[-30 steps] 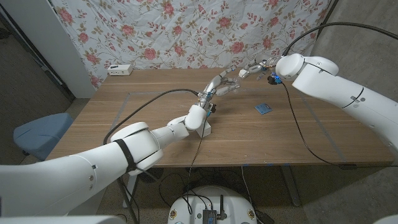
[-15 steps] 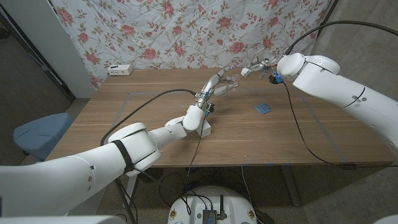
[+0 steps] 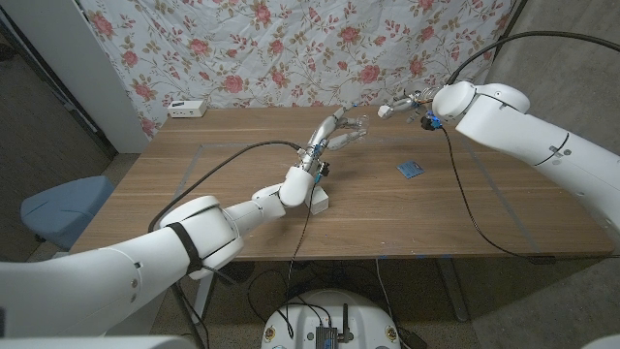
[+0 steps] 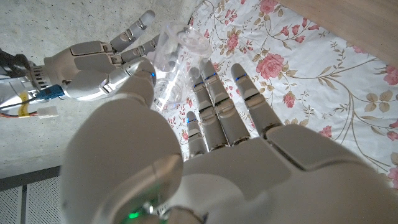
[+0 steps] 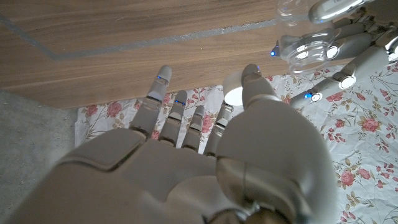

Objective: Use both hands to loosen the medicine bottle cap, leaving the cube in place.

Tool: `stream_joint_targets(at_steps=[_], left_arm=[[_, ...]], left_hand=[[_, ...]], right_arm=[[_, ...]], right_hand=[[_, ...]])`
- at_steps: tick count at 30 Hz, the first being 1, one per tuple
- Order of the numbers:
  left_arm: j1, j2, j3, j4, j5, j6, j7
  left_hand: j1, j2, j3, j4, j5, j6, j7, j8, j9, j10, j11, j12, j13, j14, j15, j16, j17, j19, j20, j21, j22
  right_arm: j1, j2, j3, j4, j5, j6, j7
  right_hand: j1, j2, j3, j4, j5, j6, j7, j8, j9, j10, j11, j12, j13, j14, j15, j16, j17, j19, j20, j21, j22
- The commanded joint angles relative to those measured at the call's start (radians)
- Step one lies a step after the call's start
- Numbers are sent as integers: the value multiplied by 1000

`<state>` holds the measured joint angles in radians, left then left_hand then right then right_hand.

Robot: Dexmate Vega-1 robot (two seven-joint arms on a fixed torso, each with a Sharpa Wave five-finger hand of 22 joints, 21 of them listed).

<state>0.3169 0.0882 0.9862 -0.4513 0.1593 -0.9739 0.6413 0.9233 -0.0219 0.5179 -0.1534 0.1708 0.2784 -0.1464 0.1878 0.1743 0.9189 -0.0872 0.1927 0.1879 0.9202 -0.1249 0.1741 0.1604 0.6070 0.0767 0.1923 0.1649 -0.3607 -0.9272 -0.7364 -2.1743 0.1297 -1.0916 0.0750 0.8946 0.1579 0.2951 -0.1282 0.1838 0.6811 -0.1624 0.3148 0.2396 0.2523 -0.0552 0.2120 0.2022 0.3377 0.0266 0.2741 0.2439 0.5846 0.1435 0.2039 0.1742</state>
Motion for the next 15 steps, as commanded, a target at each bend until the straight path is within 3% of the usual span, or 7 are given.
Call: stream_joint_targets(at_steps=[1,15], left_arm=[[80,89,-82,-186,56,47,10],[172,152,-174,-355,88,125,-23]], left_hand=[[18,5,1,-2,6,2,-7,-3,2,56,-58,5,5,6,-90,4,5,2,0,-1,5],[22,4,-2,-3,6,1,-6,-3,2,56,-62,4,5,1,-93,2,4,8,1,0,5]], right_arm=[[6,0,-11,0,20,-46,-33],[20,13,-38,-5,36,-109,-72]], right_hand=[[-10,-2,-5,0,-2,114,-4,2,1,12,1,8,2,12,1,4,4,5,-5,6,4],[-31,-11,-18,5,-4,121,5,0,0,20,7,7,2,18,1,6,2,3,-23,4,4]])
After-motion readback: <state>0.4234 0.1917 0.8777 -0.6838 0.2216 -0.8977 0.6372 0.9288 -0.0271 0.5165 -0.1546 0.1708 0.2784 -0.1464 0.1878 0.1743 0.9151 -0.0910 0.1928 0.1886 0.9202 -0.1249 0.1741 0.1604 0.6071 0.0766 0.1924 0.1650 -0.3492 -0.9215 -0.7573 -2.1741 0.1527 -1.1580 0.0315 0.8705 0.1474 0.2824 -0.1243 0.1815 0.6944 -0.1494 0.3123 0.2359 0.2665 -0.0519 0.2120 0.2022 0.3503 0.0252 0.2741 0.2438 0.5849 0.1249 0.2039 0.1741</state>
